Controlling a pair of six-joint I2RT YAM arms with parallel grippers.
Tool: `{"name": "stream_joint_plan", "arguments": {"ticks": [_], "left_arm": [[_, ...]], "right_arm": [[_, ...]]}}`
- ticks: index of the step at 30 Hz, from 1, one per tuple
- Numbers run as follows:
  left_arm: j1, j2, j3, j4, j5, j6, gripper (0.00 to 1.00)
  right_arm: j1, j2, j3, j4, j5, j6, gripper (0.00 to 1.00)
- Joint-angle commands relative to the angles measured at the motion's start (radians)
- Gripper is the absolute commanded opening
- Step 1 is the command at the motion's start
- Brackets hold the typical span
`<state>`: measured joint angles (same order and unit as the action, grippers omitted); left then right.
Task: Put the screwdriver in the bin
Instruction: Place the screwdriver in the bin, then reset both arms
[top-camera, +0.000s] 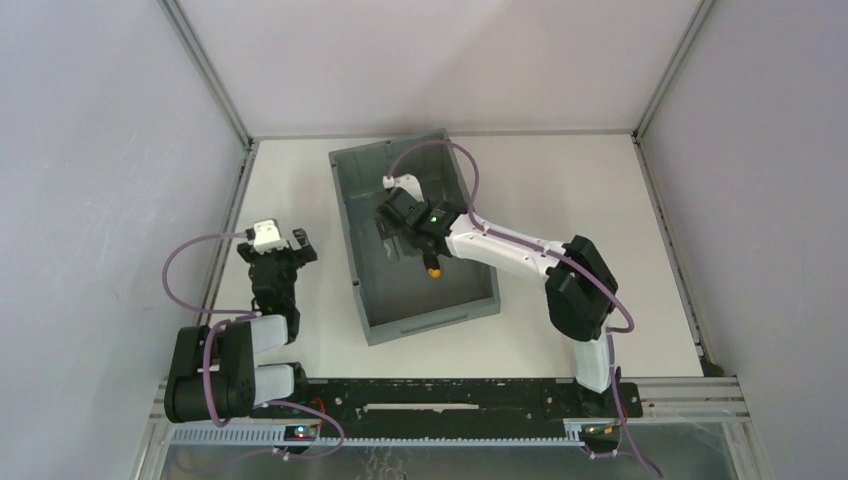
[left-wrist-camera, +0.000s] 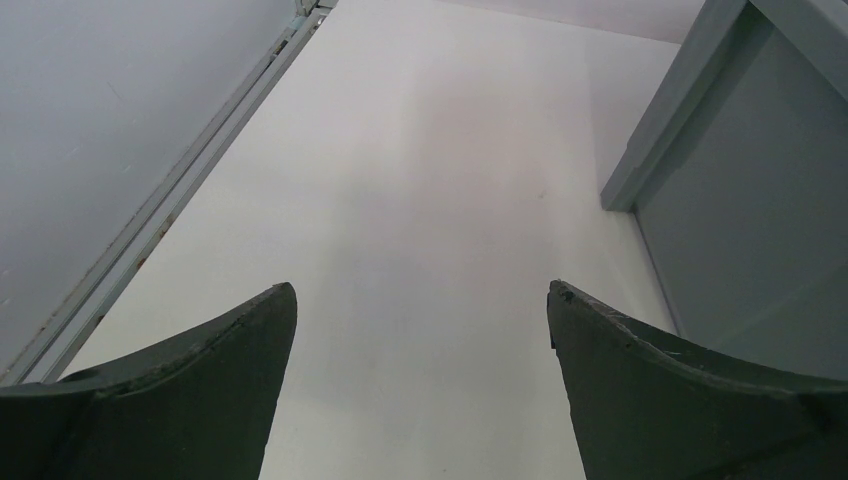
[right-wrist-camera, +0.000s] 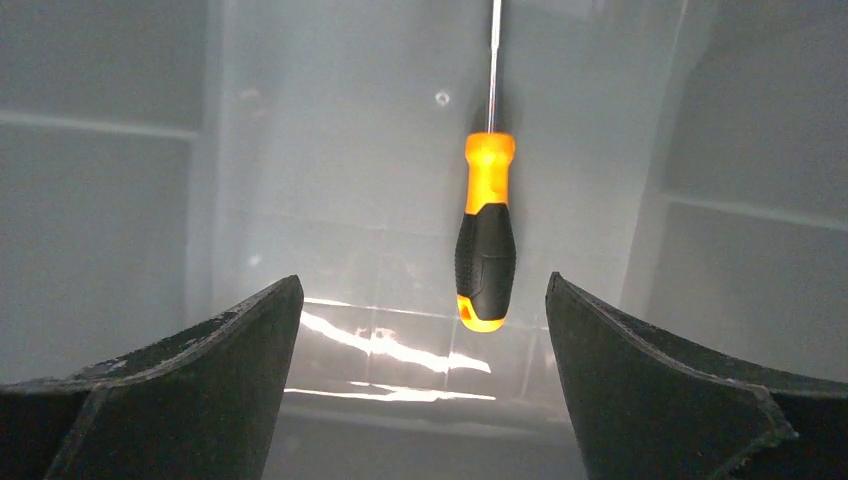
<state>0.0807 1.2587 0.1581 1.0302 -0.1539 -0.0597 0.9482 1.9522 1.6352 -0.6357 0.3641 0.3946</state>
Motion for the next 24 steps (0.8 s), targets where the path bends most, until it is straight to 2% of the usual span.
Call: {"name": "stream_joint_plan", "arguments": {"ticks": [1,17,24], "left_arm": [[-0.007,-0.002,0.031,0.027,-0.009,0.023,1.0],[-0.007,-0.002,0.031,0.027,-0.01,0.022,1.0],[-0.007,-0.002,0.031,0.027,-0.01,0.023,1.0]], "right_arm": [[0.011,-0.078,0.148,-0.137,0.044,-0.045,1.0],[0.009,-0.05,0.65,-0.406,0.065,-0.139,1.0],[0.003,-0.056,0.747,-0.427,0.084,-0.172,1.0]]}}
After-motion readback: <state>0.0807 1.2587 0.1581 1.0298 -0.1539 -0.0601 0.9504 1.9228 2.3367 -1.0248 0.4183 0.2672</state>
